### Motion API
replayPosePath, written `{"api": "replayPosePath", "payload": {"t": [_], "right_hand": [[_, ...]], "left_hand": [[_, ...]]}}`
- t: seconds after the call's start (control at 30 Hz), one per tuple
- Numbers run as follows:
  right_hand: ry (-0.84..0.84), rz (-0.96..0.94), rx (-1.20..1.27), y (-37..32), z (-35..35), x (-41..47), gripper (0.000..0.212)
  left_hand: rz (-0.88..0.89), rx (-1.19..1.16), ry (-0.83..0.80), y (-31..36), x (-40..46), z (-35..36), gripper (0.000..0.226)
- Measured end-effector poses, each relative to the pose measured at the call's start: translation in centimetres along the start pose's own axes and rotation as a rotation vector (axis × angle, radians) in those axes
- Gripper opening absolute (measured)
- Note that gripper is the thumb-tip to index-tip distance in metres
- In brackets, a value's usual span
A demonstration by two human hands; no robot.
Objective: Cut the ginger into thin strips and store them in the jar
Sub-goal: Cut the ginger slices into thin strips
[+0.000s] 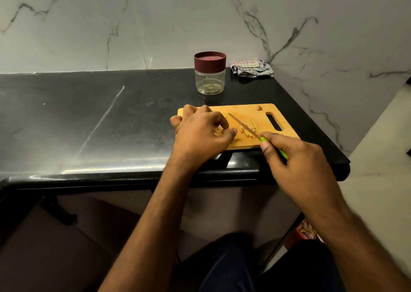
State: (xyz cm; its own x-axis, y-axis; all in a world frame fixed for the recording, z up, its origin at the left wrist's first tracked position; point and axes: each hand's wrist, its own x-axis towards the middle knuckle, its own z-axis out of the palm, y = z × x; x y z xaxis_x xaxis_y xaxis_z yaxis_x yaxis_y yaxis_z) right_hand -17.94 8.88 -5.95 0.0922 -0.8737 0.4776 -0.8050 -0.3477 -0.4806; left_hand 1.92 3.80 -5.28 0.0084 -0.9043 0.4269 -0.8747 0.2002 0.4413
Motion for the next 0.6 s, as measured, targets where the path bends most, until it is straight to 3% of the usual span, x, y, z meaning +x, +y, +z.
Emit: {"api": "replayPosePath", "payload": {"t": [0.6], "right_hand": [[-0.120,0.127,-0.024,-2.2,-0.3,-1.6,0.037]], "left_hand": [[0.033,-0.129,-0.092,-0.8,0.2,-0.5,0.019]]}}
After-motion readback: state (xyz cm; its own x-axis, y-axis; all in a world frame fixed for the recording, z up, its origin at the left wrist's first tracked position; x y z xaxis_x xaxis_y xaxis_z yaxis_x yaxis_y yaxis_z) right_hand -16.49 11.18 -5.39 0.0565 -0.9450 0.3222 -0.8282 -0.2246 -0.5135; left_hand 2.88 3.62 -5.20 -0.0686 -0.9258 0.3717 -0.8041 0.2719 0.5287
